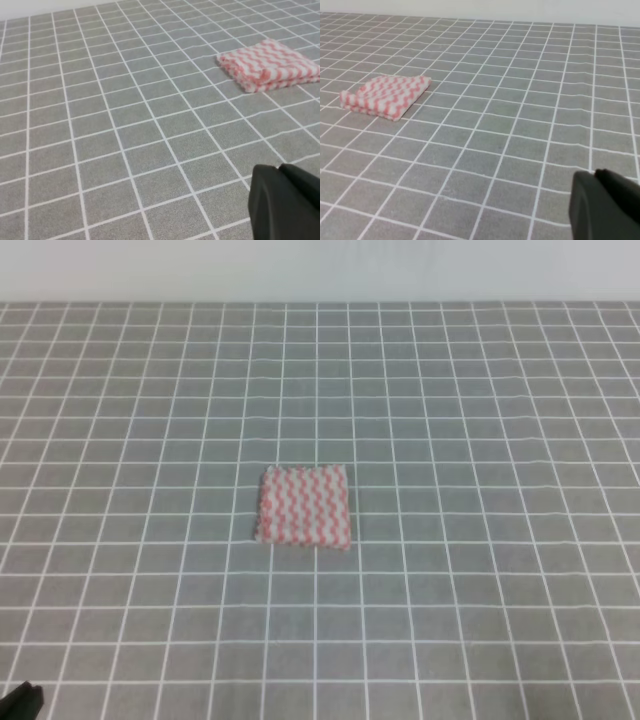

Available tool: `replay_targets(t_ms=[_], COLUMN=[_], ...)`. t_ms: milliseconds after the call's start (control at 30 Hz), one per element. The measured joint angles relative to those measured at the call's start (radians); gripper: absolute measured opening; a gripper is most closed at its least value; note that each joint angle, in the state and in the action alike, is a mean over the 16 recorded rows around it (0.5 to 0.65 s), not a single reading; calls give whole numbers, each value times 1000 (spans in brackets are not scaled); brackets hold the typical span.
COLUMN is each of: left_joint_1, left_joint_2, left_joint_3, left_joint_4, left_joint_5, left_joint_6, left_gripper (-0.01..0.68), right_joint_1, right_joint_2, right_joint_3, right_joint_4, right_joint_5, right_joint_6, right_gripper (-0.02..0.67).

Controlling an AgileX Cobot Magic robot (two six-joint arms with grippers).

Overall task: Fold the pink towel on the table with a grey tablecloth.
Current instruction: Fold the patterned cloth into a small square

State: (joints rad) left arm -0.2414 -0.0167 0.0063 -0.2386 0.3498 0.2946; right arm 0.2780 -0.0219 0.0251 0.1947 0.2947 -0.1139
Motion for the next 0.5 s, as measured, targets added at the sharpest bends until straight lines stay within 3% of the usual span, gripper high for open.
replay_targets(t_ms=[500], left_joint_1=[0], left_joint_2=[-1], left_joint_3=[0], left_joint_4=[-2], left_joint_5=[0], left_joint_6=[-1], left_gripper=[-4], right_joint_1=[0], right_joint_2=[1], right_joint_3=[0], right_joint_4=[0], right_joint_5=[0], right_joint_6=[0], right_gripper=[-15])
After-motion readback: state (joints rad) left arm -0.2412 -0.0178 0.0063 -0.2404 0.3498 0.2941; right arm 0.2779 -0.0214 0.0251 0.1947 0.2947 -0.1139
